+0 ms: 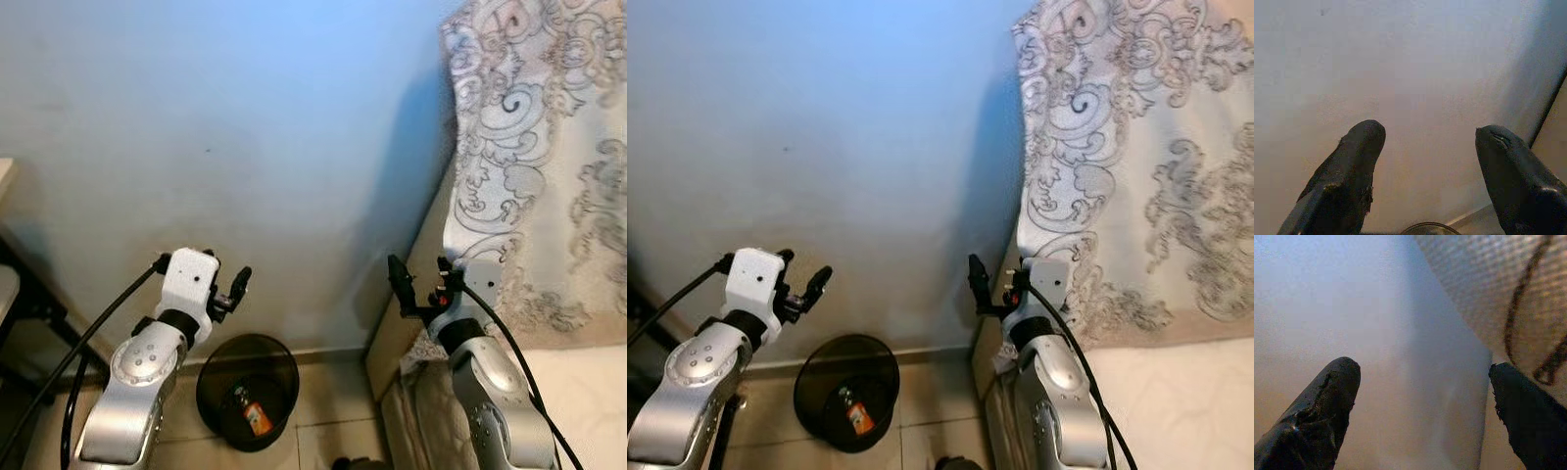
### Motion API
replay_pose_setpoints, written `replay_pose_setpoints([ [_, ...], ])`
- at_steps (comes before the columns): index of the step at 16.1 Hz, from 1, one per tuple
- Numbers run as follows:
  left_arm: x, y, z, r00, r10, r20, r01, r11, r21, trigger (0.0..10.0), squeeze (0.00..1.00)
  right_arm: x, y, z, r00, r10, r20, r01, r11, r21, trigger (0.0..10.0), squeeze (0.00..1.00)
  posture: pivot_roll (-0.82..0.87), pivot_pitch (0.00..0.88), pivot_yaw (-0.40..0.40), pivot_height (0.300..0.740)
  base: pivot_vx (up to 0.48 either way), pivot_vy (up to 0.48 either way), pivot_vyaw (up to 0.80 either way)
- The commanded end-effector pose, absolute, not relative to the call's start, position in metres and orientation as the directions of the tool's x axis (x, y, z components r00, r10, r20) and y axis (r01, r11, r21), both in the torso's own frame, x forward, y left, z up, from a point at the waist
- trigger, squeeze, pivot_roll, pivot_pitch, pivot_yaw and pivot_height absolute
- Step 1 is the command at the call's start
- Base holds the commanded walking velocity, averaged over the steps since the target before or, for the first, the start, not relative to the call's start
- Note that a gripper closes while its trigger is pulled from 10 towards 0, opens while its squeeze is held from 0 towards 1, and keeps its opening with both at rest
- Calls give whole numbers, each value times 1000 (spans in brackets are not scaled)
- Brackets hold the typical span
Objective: Clean up the room
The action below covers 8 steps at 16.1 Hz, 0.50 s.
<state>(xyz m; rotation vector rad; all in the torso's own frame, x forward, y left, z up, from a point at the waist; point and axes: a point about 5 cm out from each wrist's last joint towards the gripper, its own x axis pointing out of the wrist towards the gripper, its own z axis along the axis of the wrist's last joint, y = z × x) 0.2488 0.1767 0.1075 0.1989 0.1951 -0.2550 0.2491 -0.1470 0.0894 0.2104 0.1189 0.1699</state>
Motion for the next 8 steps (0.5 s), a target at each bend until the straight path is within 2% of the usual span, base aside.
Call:
replay_pose_setpoints([
  [1,250,177,110,952,-223,-208,260,951,166,10000,0,249,-148,93,975,200,-93,-173,956,238,10000,0,55,0,-13,740,0,0,-781],
  [8,253,173,112,957,-221,-189,256,947,192,10000,0,251,-152,92,980,168,-107,-141,965,223,10000,0,45,0,-17,740,0,0,-779],
])
